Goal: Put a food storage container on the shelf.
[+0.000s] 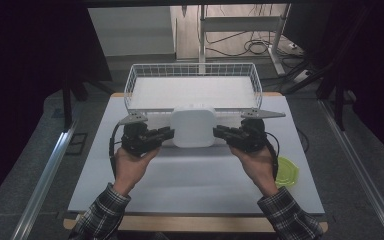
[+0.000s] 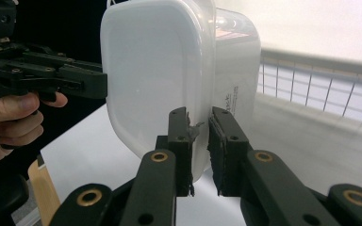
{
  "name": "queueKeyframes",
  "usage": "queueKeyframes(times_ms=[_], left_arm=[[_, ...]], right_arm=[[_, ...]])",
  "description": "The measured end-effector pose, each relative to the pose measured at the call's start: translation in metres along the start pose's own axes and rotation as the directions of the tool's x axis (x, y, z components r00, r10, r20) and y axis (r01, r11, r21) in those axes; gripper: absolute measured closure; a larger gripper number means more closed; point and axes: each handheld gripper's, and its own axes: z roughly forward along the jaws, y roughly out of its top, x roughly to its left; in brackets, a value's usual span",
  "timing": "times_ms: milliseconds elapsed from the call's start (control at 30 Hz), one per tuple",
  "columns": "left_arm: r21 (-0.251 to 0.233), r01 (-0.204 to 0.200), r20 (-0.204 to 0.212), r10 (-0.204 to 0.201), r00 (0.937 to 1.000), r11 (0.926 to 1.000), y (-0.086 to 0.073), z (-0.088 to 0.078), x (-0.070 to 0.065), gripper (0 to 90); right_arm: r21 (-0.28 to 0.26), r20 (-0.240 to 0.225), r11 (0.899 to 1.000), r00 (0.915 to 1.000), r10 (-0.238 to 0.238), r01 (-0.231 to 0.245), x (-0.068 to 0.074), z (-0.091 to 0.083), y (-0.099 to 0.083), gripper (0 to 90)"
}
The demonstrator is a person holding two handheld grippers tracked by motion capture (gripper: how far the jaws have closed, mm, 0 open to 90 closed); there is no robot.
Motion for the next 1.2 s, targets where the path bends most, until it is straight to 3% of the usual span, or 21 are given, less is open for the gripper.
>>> queueKeyframes(times_ms=[100,633,1100,1200], left_arm=[[-0.01,-0.008,-0.006,0.008,0.9999,0.9999,0.013,-0.002,0.002,77.9],[-0.026,-0.021,-0.019,0.02,0.9996,0.9995,0.048,-0.003,0.012,78.2],[-0.036,-0.001,0.008,0.001,1.0,0.9993,0.064,0.001,0.021,77.4],[-0.038,-0.024,0.009,0.024,0.9997,0.999,0.066,0.002,0.022,75.7]], right_arm=[[-0.009,0.002,1.0,1.0,-0.008,0.008,-0.001,0.0,0.013,79.4],[-0.015,0.015,1.0,0.9999,-0.007,0.008,-0.01,0.009,0.05,78.7],[-0.011,0.014,1.0,0.9999,0.003,-0.002,-0.018,0.01,0.07,78.2],[-0.006,0.002,1.0,0.9999,0.014,-0.014,-0.02,0.011,0.073,77.5]])
